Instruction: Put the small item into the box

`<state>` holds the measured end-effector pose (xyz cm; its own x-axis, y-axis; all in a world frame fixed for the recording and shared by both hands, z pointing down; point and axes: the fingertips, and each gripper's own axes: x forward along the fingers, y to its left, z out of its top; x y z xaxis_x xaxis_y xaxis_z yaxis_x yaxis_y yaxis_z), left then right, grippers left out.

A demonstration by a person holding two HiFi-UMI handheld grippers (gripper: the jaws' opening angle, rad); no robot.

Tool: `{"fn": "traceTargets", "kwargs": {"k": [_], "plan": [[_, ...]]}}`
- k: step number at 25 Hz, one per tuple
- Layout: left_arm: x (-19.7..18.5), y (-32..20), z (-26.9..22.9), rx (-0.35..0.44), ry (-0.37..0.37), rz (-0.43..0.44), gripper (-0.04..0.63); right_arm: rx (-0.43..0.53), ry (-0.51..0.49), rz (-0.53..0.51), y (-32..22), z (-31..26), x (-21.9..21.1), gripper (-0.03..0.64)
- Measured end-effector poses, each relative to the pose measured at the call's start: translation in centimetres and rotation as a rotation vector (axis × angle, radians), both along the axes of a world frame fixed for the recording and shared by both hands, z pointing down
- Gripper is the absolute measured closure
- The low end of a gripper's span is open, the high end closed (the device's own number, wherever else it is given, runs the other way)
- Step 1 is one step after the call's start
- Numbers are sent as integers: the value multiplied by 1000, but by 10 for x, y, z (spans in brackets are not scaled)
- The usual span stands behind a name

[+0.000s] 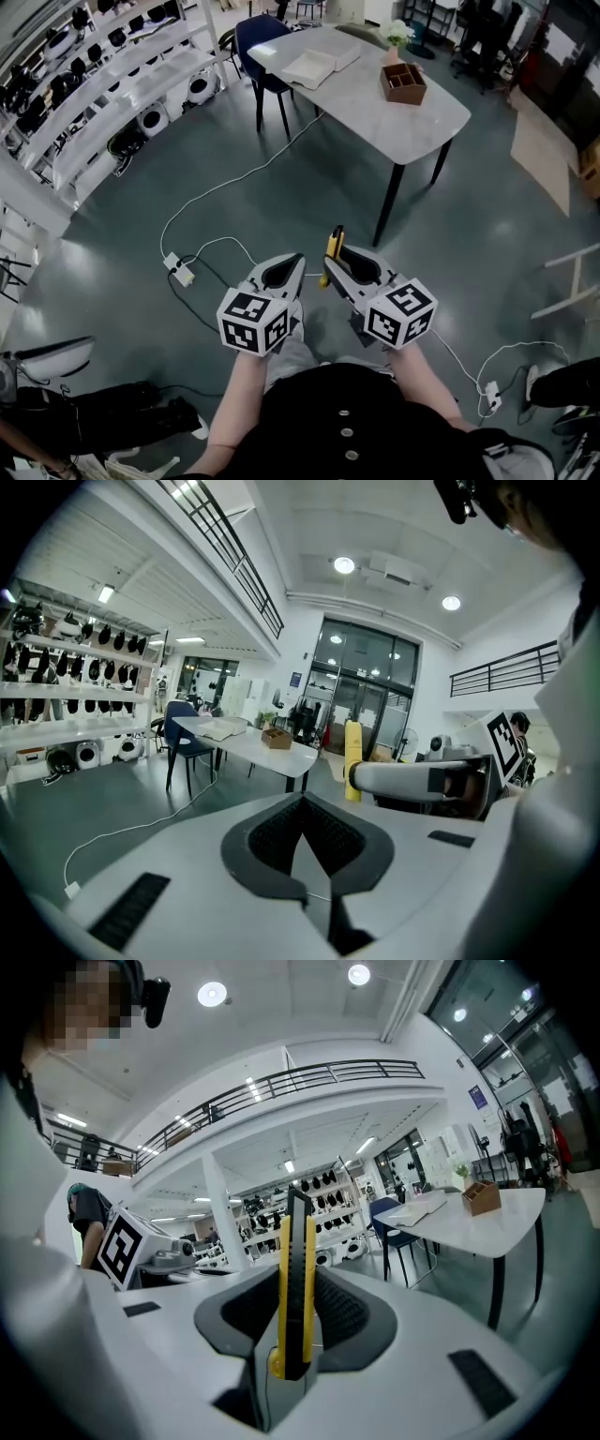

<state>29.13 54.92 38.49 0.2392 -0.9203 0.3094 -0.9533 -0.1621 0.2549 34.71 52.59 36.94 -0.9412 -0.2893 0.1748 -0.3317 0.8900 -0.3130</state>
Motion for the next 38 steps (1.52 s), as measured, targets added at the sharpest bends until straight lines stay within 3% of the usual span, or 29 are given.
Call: {"fn": "traceTargets", "kwargs": {"k": [11,17,27,38], "plan": [[-105,-91,-23,37,13,47,578,26,7,80,-97,-11,-96,499],[-155,-124,-16,19,16,82,578,31,3,132,-131,-12,-138,499],[-192,-154,-4,2,67,105,578,19,81,148,-159,5,-169,499],[-220,-194,5,-19,70,78,578,16,74,113,-214,6,-204,500]]}}
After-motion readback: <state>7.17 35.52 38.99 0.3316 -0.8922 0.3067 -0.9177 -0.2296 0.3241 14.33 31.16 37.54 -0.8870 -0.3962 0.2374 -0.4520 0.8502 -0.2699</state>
